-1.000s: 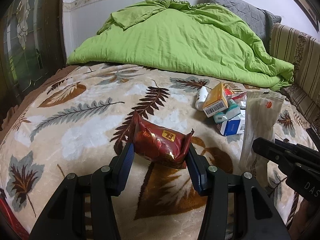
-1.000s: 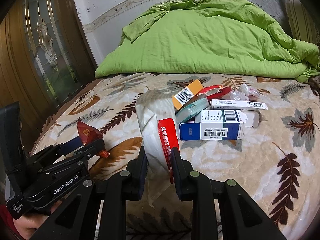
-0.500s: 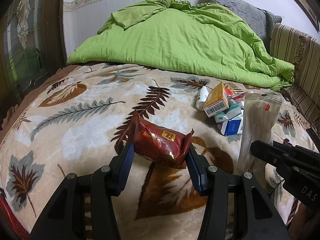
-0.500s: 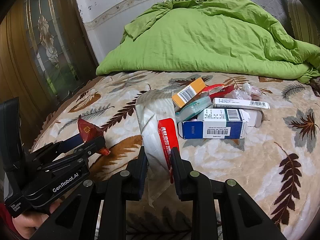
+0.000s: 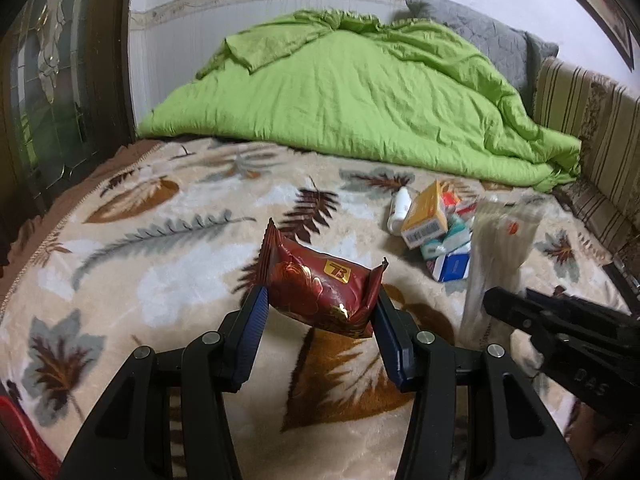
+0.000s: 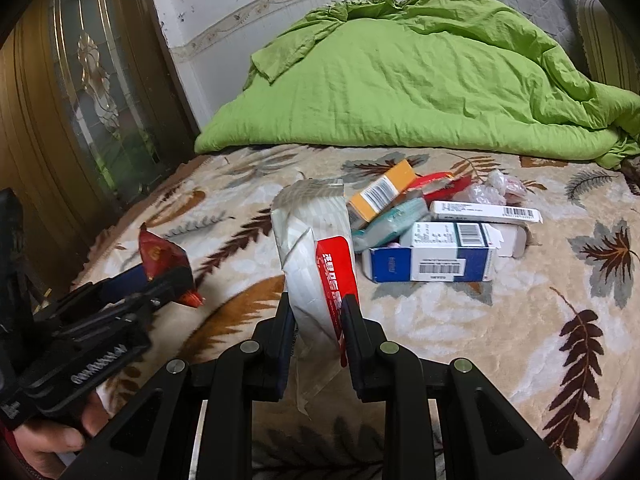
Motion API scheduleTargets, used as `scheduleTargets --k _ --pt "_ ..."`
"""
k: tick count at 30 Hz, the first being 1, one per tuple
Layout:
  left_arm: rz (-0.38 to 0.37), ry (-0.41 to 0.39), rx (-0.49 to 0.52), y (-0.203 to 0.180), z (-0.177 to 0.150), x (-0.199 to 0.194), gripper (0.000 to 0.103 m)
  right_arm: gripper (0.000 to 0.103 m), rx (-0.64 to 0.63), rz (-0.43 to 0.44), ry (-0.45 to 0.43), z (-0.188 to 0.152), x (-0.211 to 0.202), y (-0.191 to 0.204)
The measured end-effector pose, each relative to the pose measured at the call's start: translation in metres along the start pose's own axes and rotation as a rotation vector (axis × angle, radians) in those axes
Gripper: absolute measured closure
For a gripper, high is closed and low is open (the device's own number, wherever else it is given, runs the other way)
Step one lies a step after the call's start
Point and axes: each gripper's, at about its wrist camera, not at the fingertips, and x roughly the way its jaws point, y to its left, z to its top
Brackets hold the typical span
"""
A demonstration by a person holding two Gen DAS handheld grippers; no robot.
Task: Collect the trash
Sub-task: 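Lift both held items up off the bed and hold them, then move both items over the red wastebasket and open both grippers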
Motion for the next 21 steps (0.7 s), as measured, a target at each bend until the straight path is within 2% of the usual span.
scheduleTargets --k 2,8,11,15,17,21 --pt "-0.024 0.005 -0.023 0.008 0.005 -0.014 0.053 0.078 0.014 0.026 0.003 0.004 -0.004 0.005" --pt "-0.004 -0.02 -0.111 0.061 0.011 -0.077 0.052 0.078 0.0 0.173 0.041 0.016 -0.011 0.048" --pt "0.049 -0.04 -0.169 0.099 0.003 -0.112 0.052 0.078 -0.043 0.268 0.08 0.017 -0.007 0.084" --pt "0.168 -0.039 -0.269 0.159 -0.027 -0.161 0.052 0.078 -0.125 0.418 0.157 0.014 0.0 0.142" --pt "0.229 -0.021 -0.329 0.186 -0.046 -0.181 0.052 0.078 -0.177 0.51 0.211 0.007 0.002 0.18" --pt "0.342 0.042 -0.473 0.239 -0.09 -0.208 0.052 0.077 -0.287 0.631 0.298 -0.013 0.009 0.247"
